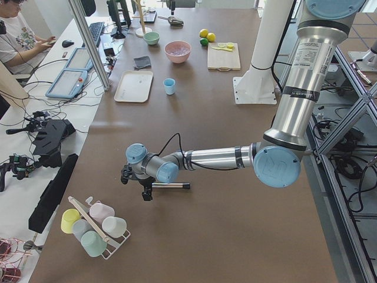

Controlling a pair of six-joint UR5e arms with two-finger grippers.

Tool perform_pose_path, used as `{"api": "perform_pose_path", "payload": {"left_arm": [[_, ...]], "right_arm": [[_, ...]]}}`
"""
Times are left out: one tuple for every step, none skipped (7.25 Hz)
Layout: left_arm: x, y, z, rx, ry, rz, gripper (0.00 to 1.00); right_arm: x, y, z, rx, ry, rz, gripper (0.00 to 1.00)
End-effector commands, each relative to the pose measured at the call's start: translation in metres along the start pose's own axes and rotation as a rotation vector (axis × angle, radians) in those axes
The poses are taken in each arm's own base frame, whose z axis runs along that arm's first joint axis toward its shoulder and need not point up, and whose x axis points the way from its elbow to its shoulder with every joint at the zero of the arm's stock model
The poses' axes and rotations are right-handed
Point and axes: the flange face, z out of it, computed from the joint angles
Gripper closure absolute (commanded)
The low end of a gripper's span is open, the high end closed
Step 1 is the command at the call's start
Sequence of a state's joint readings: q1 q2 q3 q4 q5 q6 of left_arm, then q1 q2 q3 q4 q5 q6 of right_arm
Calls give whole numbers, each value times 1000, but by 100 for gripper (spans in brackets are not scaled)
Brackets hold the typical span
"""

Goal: Mash ice and strawberries in cup
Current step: 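Grasp the silver metal muddler upright with the left gripper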

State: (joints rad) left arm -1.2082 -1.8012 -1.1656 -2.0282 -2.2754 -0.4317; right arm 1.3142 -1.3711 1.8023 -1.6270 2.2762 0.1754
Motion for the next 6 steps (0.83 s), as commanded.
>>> {"api": "perform_pose_path", "payload": {"left_arm": [[27,5,14,-4,7,19,3],[27,6,16,-3,8,26,4],[25,7,17,-5,7,21,23],[27,7,16,-4,8,27,38],[34,1,12,3,12,29,62],[35,0,12,4,15,33,75]], "right_arm": [[7,6,-4,6,7,3,1],[8,6,-5,7,8,6,1],[9,6,-3,4,10,5,1],[7,6,-5,9,9,7,1],[8,6,-4,7,10,11,1],[8,7,-4,7,10,12,1]]}}
